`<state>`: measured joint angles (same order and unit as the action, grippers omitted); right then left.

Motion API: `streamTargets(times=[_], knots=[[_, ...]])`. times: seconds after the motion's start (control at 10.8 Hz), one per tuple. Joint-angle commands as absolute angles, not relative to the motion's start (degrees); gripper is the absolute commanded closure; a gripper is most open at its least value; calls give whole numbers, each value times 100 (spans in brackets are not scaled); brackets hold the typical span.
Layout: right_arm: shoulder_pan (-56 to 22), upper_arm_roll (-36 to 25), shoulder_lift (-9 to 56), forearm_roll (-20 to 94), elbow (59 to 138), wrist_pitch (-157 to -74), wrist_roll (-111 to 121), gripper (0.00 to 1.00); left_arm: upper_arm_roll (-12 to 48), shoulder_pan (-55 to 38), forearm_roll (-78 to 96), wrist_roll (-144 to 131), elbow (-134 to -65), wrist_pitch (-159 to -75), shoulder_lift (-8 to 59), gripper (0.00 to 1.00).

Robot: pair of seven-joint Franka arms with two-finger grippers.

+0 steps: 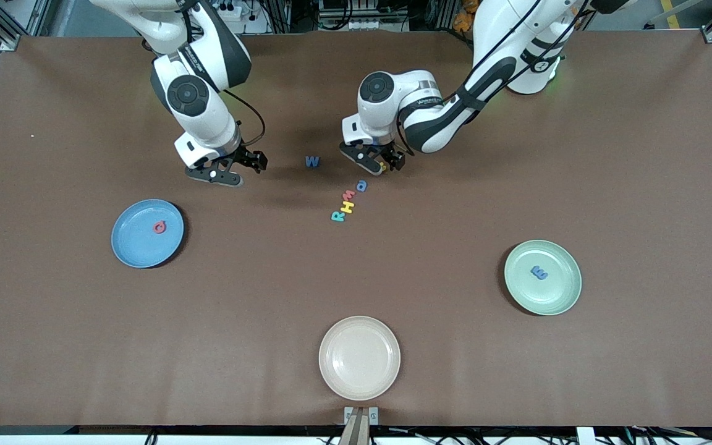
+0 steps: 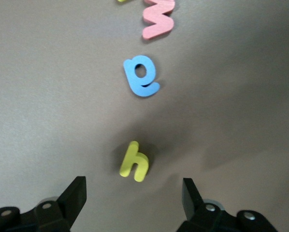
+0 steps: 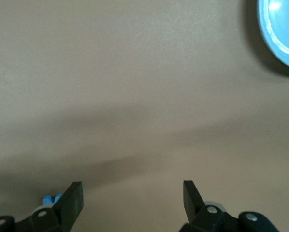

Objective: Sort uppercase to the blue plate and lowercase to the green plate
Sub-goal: 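Move the left gripper and the right gripper back over the letters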

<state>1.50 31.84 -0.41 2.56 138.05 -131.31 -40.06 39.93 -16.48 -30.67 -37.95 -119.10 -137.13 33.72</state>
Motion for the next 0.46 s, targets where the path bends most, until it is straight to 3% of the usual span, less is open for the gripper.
streamTargets(times=[0.0,0.37], knots=[[97,3365,-299,640,14290,-13735,-4078,8,3955,-1670,-3313,-3972,-11883,-13790,3472,15],[97,3981,-54,721,14484,-14414,-4982,9,3955,-1679,-3383,-4052,-11900,-13887,3524,19]])
